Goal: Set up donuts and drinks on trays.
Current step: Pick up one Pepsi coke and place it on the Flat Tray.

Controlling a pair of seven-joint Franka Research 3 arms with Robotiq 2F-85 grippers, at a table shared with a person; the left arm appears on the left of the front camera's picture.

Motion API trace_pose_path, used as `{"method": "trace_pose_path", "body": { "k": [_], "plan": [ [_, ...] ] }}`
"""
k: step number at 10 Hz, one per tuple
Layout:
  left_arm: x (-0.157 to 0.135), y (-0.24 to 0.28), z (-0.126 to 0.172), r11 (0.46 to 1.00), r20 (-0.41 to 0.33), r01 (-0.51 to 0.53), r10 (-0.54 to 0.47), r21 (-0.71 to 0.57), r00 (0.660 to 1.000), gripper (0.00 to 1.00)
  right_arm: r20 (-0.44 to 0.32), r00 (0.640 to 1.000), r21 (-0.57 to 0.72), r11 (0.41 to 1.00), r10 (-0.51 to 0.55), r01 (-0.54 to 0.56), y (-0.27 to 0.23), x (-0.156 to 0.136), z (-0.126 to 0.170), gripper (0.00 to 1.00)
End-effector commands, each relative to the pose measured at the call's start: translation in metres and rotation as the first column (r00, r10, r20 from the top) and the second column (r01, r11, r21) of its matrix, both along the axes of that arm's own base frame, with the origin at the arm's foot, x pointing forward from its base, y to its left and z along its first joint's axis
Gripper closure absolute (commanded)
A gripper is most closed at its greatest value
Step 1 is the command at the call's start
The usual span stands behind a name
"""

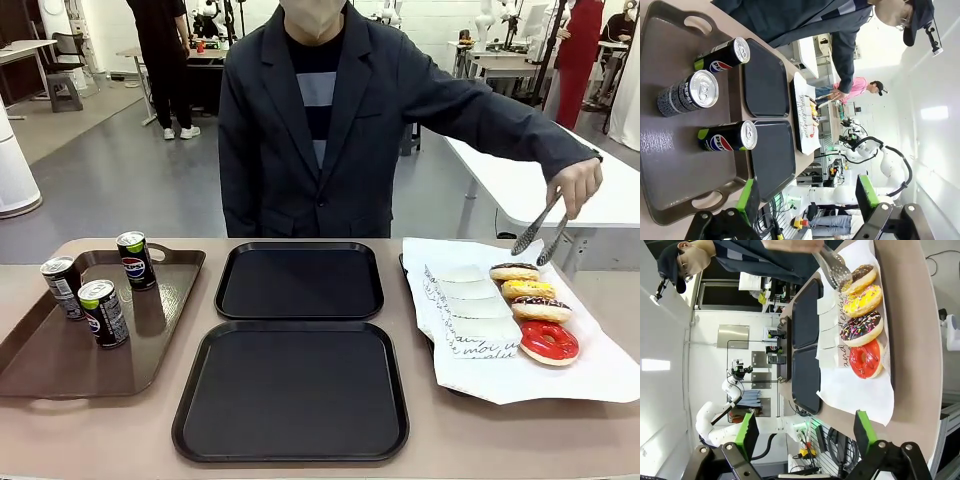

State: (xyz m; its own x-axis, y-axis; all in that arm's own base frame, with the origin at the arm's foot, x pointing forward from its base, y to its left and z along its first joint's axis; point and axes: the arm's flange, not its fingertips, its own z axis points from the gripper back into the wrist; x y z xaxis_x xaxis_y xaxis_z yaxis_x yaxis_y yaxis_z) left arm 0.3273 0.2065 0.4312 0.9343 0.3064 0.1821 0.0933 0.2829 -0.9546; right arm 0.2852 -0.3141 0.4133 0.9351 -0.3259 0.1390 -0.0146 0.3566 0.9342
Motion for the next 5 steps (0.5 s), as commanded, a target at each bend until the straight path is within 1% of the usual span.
{"method": "trace_pose_path", "body": {
  "k": [1, 5],
  "plan": [
    [-0.0003, 0.0012, 0.0009, 1.0, 0.008, -0.001, 0.001, -0.008, 1.0, 0.0, 0.005, 1.0, 0.007, 1.0, 0.003, -0.003, 0.0007, -0.0007, -0.0007, 0.0],
    [-0.0003, 0.0012, 0.0009, 1.0, 0.008, -0.001, 0.001, -0.008, 1.0, 0.0, 0.005, 1.0, 0.007, 1.0, 0.003, -0.003, 0.0007, -0.0007, -0.0007, 0.0]
  ]
}}
